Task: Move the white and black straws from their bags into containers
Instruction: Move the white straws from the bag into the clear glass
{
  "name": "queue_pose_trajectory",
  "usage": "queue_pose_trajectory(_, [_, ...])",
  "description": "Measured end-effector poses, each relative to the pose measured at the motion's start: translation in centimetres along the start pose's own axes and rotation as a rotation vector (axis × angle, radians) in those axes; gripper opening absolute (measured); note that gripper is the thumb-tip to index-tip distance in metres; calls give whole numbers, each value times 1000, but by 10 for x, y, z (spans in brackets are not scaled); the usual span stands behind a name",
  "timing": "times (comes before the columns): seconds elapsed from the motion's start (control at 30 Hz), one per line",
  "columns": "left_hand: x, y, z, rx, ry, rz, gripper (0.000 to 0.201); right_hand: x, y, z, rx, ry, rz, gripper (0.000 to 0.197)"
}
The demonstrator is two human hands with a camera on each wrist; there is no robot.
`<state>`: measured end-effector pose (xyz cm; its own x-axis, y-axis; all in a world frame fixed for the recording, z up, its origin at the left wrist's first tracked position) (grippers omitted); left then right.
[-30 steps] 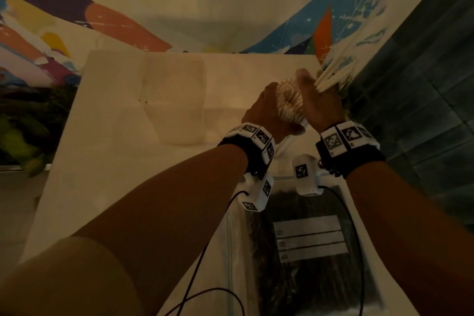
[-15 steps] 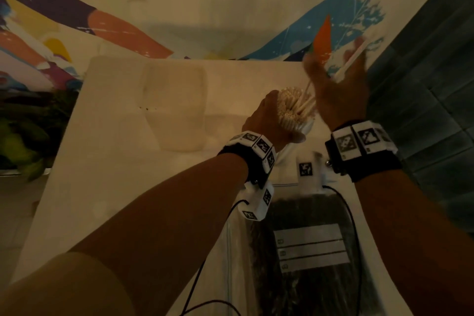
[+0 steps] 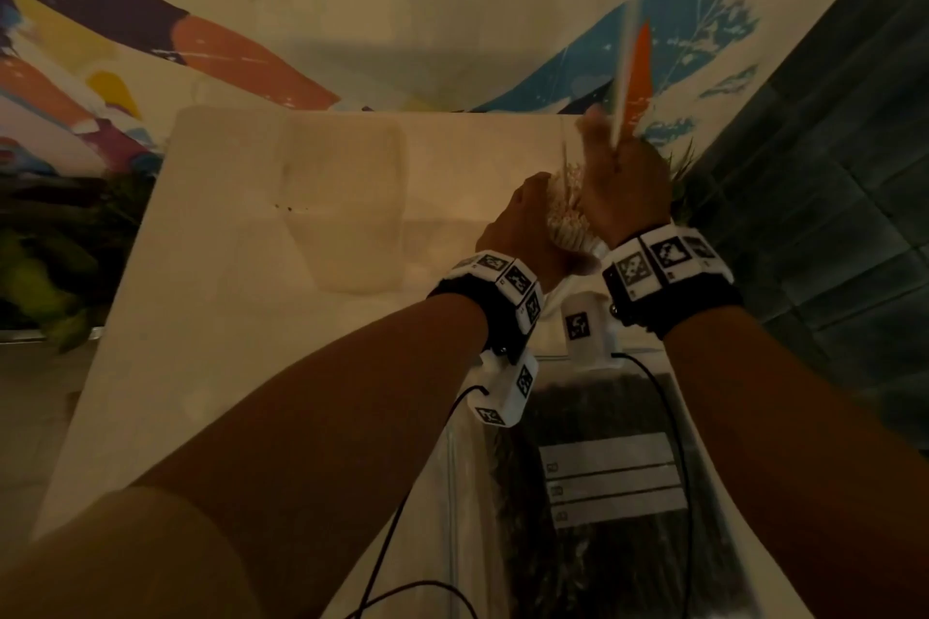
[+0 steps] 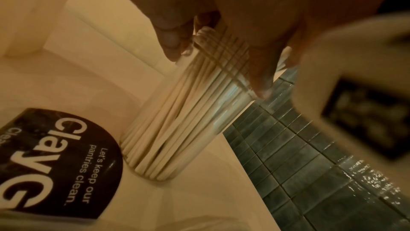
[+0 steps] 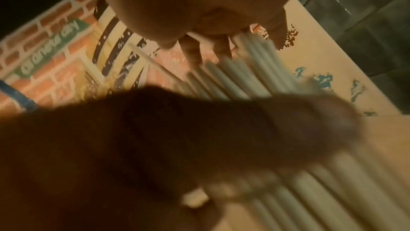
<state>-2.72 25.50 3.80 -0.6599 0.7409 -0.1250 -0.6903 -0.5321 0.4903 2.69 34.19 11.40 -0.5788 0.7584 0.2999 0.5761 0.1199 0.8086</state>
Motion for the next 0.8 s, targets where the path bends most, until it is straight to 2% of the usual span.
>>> queue_pose_trajectory(0.1, [-1, 0, -1, -12, 4, 9, 94, 10, 19, -8, 340, 1, 161, 49])
queue_pose_trajectory(0.17, [0, 0, -1, -1, -8, 13, 98, 7, 20, -9, 331, 29, 167, 52])
queue_pose_trajectory(0.27, [1, -3, 2, 55, -17, -8, 107, 0, -11, 14, -10, -36, -108, 66])
queue_pose_trajectory(0.33, [5, -3, 3, 78, -22, 4, 107, -1, -25, 31, -41, -116, -200, 79])
queue_pose_trajectory(0.4, [9, -6, 0, 86, -15, -3, 101, -1, -28, 36, 37, -147, -176, 89])
queue_pose_trajectory(0.53, [16, -10, -10, 109, 21, 30, 93, -6, -22, 36, 205, -149, -94, 63])
queue_pose_trajectory(0.67, [1, 1, -1, 61, -9, 19, 101, -10, -5, 19, 228, -5, -5, 54])
queue_pose_trajectory(0.73, [0, 0, -2, 27, 4, 3, 98, -10, 12, 6, 276, 37, 103, 61])
queue_pose_trajectory(0.8, [8, -7, -9, 33, 33, -19, 82, -9, 34, -14, 326, 128, 277, 67])
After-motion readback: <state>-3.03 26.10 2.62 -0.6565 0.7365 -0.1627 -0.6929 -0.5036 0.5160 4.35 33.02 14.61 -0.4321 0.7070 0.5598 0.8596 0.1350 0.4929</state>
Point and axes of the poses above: each hand's wrist, its own x-axis towards the middle knuckle, its own y-axis out of the back of the hand, z = x × y, the point moved 5 cm from there along x, towards the middle knuckle, and after that the axes turned 4 degrees about -x, right-handed, at the moved point
